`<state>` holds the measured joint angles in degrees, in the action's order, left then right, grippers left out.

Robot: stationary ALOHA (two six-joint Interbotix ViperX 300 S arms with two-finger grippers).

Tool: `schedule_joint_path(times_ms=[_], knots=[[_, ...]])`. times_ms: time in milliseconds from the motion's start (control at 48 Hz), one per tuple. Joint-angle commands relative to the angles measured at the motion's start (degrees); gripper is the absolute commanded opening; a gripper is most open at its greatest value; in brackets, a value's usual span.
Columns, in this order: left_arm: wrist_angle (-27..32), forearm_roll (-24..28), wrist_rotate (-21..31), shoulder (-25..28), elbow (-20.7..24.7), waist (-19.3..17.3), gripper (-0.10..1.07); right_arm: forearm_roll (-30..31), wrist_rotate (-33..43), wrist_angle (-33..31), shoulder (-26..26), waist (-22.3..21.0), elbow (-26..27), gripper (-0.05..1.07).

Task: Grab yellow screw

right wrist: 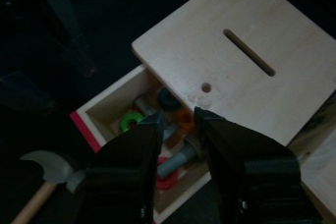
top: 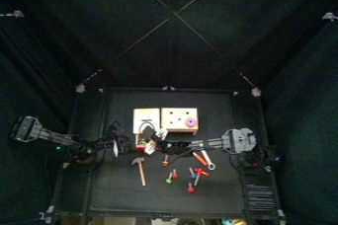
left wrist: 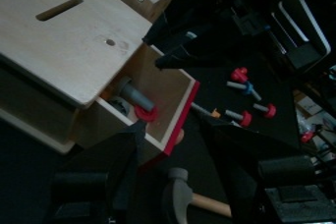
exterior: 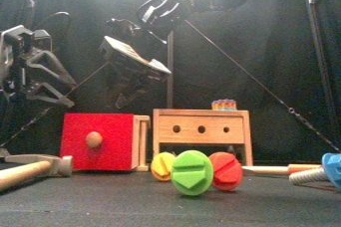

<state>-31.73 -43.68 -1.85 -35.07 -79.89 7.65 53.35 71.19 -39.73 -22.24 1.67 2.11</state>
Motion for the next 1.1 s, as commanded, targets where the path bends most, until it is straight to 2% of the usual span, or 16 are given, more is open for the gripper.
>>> schedule_joint_path(times_ms=[0,167,375,583,708,979,1083], knots=[[0.35,0.26,-0.18,0.00,1.49,-0.18,0.85,-1.23,0.26,-1.76,4.48,0.79,-1.05,0.72],[2.37,3.43,-0.44,0.00,3.16,0.00,0.85,-5.45,0.79,-5.71,8.70,3.08,-6.68,0.72],[7.38,15.38,-0.44,2.11,8.88,0.44,0.85,-10.20,0.79,-6.77,12.13,7.03,-13.71,0.72],[8.79,29.53,-0.53,11.95,16.08,0.53,0.85,-17.40,0.97,-5.80,14.24,7.91,-20.48,0.72],[9.58,35.51,-0.35,18.54,20.13,-0.09,0.85,-19.25,0.97,-4.39,16.26,7.91,-23.64,0.72],[11.69,37.00,-0.53,27.86,26.63,-2.02,0.85,-20.04,1.32,-4.04,22.24,7.73,-30.23,0.71],[13.36,37.00,-0.62,30.06,28.83,-2.29,0.85,-18.46,4.75,-4.04,24.87,7.65,-32.87,0.71]])
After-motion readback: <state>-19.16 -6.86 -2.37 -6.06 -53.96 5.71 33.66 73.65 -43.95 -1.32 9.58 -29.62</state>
